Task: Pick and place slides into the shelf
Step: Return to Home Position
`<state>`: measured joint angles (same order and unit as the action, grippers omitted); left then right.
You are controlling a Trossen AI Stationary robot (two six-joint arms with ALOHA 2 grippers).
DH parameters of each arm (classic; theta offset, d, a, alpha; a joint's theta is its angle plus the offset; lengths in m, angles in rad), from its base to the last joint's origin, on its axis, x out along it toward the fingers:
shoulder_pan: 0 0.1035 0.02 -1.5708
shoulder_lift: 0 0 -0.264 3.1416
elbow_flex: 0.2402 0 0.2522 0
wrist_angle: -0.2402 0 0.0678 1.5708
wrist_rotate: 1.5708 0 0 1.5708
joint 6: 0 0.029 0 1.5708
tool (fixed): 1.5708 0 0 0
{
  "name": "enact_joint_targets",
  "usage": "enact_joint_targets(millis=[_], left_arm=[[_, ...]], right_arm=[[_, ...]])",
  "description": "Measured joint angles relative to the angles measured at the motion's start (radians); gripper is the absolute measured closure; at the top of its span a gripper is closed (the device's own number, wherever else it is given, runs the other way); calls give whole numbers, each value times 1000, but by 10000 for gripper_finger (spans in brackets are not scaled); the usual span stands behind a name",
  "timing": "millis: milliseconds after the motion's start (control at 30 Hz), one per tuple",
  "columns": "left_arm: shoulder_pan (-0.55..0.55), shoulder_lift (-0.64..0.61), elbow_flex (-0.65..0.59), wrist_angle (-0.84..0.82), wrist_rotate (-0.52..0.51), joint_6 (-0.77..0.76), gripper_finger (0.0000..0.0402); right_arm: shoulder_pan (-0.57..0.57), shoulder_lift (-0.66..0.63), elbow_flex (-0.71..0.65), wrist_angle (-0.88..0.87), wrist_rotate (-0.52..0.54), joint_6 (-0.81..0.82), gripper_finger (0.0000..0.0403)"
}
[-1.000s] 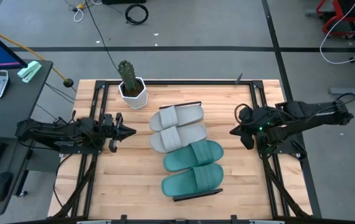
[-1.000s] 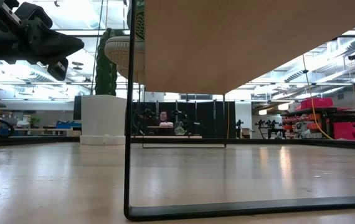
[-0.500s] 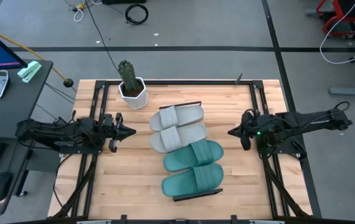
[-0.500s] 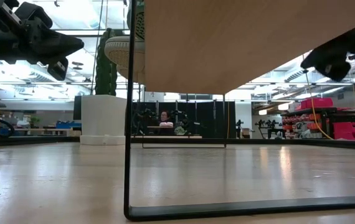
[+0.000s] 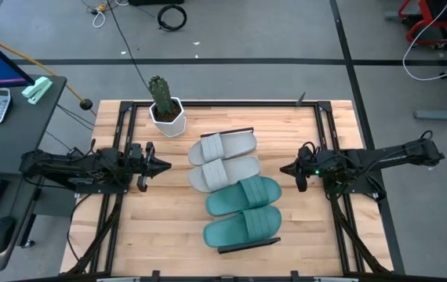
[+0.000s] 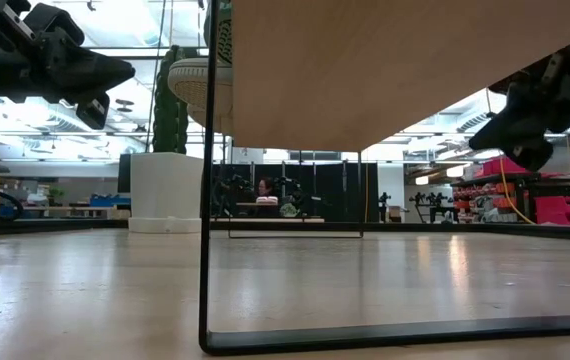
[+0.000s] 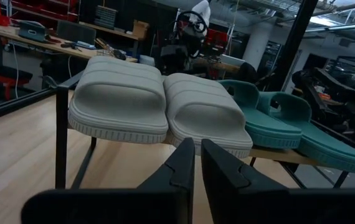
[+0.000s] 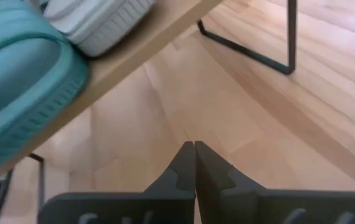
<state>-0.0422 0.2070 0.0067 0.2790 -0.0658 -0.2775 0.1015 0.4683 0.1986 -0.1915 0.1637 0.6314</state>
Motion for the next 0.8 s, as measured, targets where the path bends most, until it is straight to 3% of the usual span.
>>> enact_joint_targets(millis=[467,800], left_arm=[[0,0,0,0,0,0,367],[0,0,0,0,0,0,365]], right_arm=[[-157,0,-36,84,-69,-114,403],[-178,0,-74,132,-61,-119,403]])
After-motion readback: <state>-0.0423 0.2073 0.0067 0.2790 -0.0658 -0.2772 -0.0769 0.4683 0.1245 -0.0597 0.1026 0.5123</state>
